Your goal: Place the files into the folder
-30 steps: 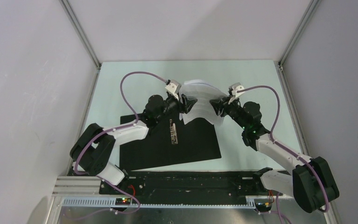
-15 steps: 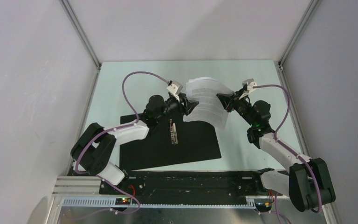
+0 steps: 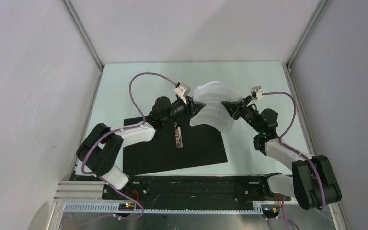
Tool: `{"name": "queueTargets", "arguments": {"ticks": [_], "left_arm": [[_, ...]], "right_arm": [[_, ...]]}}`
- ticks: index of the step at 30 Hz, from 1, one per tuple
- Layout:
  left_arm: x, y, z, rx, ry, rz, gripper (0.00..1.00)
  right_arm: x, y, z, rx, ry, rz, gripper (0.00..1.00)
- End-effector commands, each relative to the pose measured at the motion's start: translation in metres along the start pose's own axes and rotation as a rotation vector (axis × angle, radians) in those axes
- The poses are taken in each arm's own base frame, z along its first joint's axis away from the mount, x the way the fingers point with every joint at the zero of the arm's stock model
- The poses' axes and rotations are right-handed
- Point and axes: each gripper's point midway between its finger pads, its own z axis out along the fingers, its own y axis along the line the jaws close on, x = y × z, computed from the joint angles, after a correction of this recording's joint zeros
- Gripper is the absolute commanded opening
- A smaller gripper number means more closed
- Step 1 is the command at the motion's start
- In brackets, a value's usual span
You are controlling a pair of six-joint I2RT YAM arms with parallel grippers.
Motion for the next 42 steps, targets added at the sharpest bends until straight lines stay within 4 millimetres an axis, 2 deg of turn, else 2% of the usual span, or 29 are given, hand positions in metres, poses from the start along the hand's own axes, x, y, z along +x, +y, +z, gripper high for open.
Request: {"name": "queueTargets", "arguments": {"ticks": [1,6,11,12,13,14,15,16,17,18,19,20,23,25,27,29,35,36,39,42], "left_arm": [[-0.029,-0.011,0.009,0.045,-0.081,0.017,0.37],[-0.026,-0.009,0.008,0.033,-0.079,0.013,0.32],[-0.029,-0.011,0.009,0.043,-0.083,-0.006,0.21],[-0.033,-0.013,0.008,0.045,-0.086,-0.009,0.16],[-0.031,-0.014,0.007,0.042,-0.066,-0.022,0.12],[-0.044,-0.017,0.006,0.045,-0.08,-0.019,0.04],[-0.045,-0.019,0.002,0.038,-0.053,-0.036,0.02],[-0.055,-0.022,0.001,0.044,-0.06,-0.038,0.01],[-0.061,-0.03,-0.005,0.062,-0.051,-0.063,0.0],[-0.067,-0.034,-0.006,0.073,-0.048,-0.077,0.0],[-0.074,-0.044,-0.012,0.101,-0.039,-0.102,0.0],[-0.085,-0.049,-0.014,0.117,-0.044,-0.109,0.0],[-0.119,-0.077,-0.034,0.193,-0.043,-0.124,0.0],[-0.14,-0.092,-0.048,0.238,-0.037,-0.119,0.0],[-0.157,-0.107,-0.059,0.289,-0.024,-0.11,0.0],[-0.17,-0.122,-0.068,0.346,-0.002,-0.1,0.0],[-0.185,-0.145,-0.085,0.446,0.057,-0.113,0.0],[-0.185,-0.145,-0.086,0.452,0.064,-0.109,0.0],[-0.174,-0.138,-0.087,0.424,0.124,-0.131,0.0],[-0.167,-0.129,-0.084,0.389,0.149,-0.16,0.0]], "right_arm": [[-0.019,0.006,0.001,-0.046,-0.079,-0.014,0.19],[-0.017,0.001,-0.005,-0.039,-0.1,0.009,0.15],[-0.025,0.003,-0.004,-0.044,-0.113,0.033,0.03],[-0.036,0.007,-0.002,-0.056,-0.127,0.031,0.01],[-0.033,0.006,-0.001,-0.047,-0.098,0.048,0.0],[-0.047,0.012,0.0,-0.058,-0.118,0.038,0.0],[-0.045,0.011,-0.001,-0.046,-0.086,0.06,0.0],[-0.06,0.019,-0.001,-0.064,-0.105,0.048,0.01],[-0.057,0.021,-0.003,-0.069,-0.073,0.082,0.04],[-0.07,0.026,-0.004,-0.083,-0.091,0.081,0.07],[-0.07,0.031,-0.006,-0.101,-0.072,0.116,0.14],[-0.079,0.035,-0.008,-0.116,-0.084,0.118,0.17],[-0.088,0.044,-0.017,-0.161,-0.063,0.187,0.37],[-0.098,0.05,-0.024,-0.196,-0.066,0.214,0.46],[-0.107,0.058,-0.029,-0.242,-0.072,0.234,0.52],[-0.113,0.067,-0.03,-0.299,-0.068,0.248,0.55],[-0.135,0.089,-0.039,-0.467,-0.107,0.294,0.56],[-0.142,0.095,-0.044,-0.505,-0.128,0.268,0.56],[-0.151,0.103,-0.045,-0.557,-0.104,0.34,0.54],[-0.155,0.117,-0.048,-0.594,-0.094,0.336,0.53]]}}
